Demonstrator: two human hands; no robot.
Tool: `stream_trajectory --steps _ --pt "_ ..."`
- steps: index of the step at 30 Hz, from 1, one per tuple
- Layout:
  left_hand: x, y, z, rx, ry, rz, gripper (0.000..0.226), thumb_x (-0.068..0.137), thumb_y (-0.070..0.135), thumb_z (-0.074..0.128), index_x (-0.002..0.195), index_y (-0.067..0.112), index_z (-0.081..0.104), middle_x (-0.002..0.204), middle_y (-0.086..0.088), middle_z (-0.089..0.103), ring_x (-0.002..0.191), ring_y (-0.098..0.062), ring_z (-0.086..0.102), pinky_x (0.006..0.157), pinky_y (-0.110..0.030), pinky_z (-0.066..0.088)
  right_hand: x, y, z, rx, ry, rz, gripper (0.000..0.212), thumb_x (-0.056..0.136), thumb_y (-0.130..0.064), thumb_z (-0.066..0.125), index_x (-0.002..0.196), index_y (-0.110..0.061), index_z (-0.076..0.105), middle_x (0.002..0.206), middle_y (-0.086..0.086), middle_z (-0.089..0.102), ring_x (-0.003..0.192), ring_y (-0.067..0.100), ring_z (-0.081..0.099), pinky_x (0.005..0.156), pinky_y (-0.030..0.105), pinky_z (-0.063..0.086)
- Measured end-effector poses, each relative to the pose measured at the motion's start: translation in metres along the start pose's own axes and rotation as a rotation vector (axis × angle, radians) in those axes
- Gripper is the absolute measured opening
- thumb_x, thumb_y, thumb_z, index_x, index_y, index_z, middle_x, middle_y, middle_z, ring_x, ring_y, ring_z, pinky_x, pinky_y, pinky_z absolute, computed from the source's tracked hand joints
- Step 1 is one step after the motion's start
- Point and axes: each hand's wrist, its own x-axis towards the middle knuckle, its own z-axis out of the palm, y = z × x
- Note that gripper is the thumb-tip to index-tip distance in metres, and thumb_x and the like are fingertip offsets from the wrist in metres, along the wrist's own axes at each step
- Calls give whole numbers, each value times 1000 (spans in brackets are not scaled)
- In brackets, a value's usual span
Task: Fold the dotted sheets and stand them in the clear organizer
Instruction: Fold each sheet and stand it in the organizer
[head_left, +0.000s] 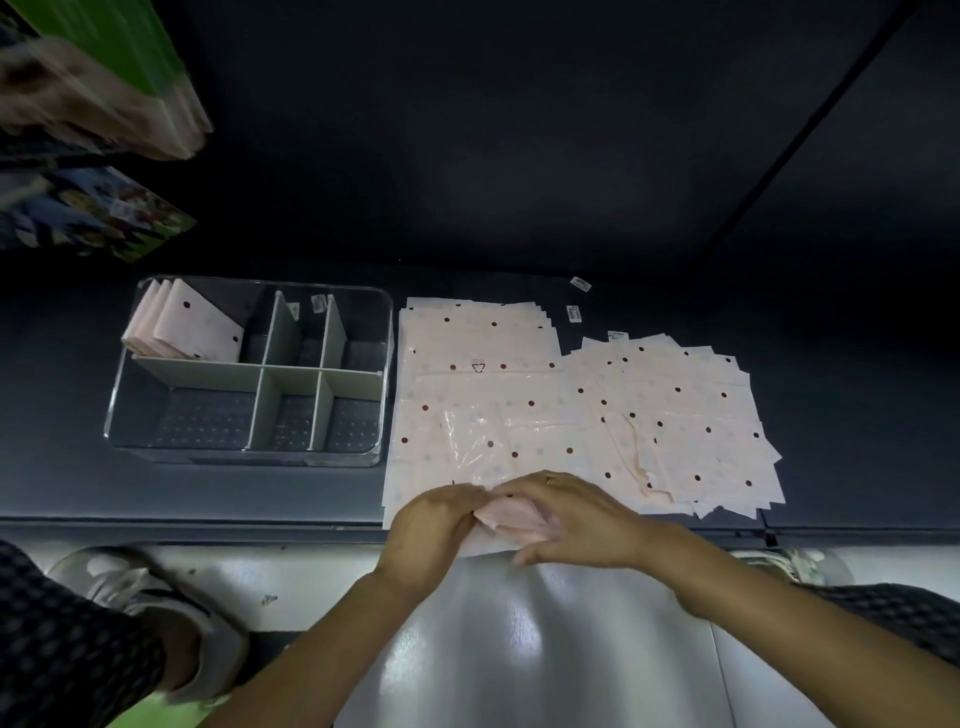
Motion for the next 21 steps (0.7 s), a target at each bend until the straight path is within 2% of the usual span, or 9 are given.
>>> stream_trajectory --steps 5,8,10,12,14,15,17,19,21 --pt "-2 -2 1 -180 63 -174 28 93 7 54 113 20 69 111 6 70 99 -12 63 83 -13 41 12 5 -5 74 -133 124 73 74 -56 69 137 -49 33 140 -17 42 128 1 32 107 24 29" --pt "2 -2 -2 -284 69 -332 20 96 16 53 96 14 73 72 5 66 67 -11 56 68 -25 42 17 2 -8 239 -218 170 73 70 -60 68 135 -52 35 136 -20 45 126 -2 38 105 25 34" --pt "6 -3 -5 -352 64 -399 28 97 22 52 78 8 66 60 3 53 59 -13 44 62 -29 36 20 2 -11 334 -204 180 54 73 -50 71 123 -41 53 120 -20 59 112 -2 53 98 23 42" --pt "10 -2 -7 -354 61 -440 37 98 24 51 63 10 51 56 1 45 58 -15 37 58 -30 31 25 5 -9 413 -96 193 21 80 -32 72 97 -37 63 94 -27 66 91 -10 59 81 9 44" --pt "15 -1 -7 -334 81 -473 43 97 24 51 57 17 36 51 6 36 55 -14 33 54 -29 26 33 5 -7 469 48 244 18 86 -21 67 77 -36 62 73 -27 65 75 -11 58 65 3 40" --pt "17 0 -5 -342 103 -487 44 97 23 52 57 20 32 48 7 34 53 -13 32 54 -30 25 39 7 -5 488 109 283 23 89 -22 64 69 -33 60 68 -21 64 72 -6 59 61 6 40" --pt "20 4 -3 -354 141 -497 38 95 22 54 62 24 36 48 8 39 53 -14 38 57 -31 30 50 11 1 470 198 361 40 91 -27 61 54 -23 45 60 -10 55 68 11 56 57 21 38" --pt "23 7 -3 -310 135 -522 10 92 27 59 87 24 51 68 7 55 71 -20 52 70 -34 42 59 11 7 407 235 420 47 91 -30 59 55 -18 32 58 -1 44 62 15 46 57 27 30" --pt "26 7 -2 -217 142 -573 36 90 29 61 124 25 48 87 4 57 94 -24 54 87 -38 43 65 9 10 350 256 468 48 91 -30 58 56 -17 29 57 -1 39 55 13 37 53 27 28"
